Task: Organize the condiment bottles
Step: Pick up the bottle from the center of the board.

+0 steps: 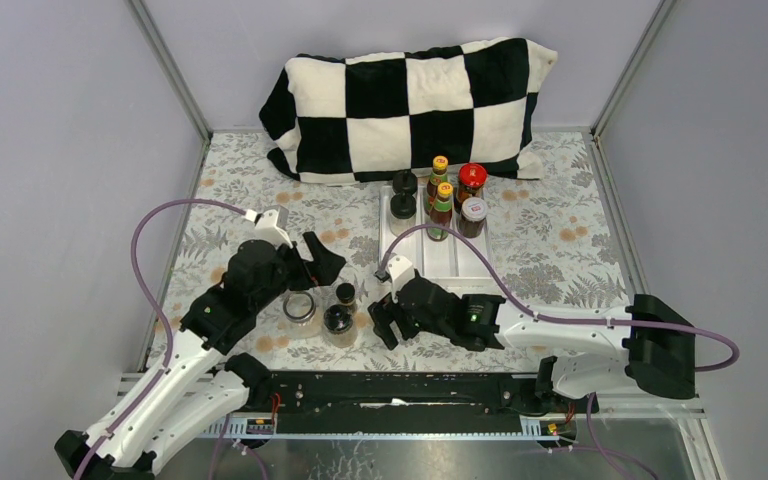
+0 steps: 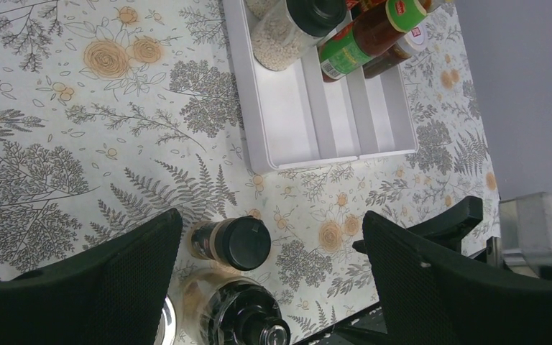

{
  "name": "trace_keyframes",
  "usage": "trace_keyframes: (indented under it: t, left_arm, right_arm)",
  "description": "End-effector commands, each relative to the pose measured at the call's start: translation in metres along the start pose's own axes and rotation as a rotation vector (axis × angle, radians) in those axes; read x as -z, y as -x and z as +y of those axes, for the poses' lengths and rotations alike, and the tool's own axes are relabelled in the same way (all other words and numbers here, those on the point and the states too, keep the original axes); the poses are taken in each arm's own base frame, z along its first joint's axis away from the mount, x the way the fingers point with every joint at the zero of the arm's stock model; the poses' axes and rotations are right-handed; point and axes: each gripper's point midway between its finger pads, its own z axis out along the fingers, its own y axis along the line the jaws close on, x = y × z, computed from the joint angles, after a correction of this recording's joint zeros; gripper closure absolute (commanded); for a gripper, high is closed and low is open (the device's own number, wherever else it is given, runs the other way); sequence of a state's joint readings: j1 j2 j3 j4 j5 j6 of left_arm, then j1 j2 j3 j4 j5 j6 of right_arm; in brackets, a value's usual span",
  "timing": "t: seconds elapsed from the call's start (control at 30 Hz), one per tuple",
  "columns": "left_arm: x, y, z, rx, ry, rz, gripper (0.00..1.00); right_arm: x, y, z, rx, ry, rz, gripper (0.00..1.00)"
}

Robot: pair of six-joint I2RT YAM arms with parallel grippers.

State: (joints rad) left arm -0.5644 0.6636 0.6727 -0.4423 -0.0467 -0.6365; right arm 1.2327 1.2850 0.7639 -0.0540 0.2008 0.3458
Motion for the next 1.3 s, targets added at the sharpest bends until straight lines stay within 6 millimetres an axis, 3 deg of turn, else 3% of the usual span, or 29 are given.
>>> trace_keyframes:
  t: [0.0,0.83,1.03,1.27]
  left_arm:
    - [0.007,0.008,0.002,-0.020,0.020,-0.020,0.01]
    - [0.010,0.011,0.006,-0.021,0.041,-0.033,0.01]
    - [0.012,0.012,0.007,-0.017,0.046,-0.035,0.01]
    - [0.015,0.014,0.008,-0.001,0.030,-0.031,0.01]
  right_arm:
    - [-0.004,0.017,0.008,-0.006,0.004,-0.050,0.13]
    - [0.001,0.018,0.006,-0.018,-0.001,-0.066,0.13]
    - [0.000,0.023,0.013,-0.017,0.021,-0.069,0.13]
    - [-0.007,0.040,0.036,0.035,0.043,-0.057,0.13]
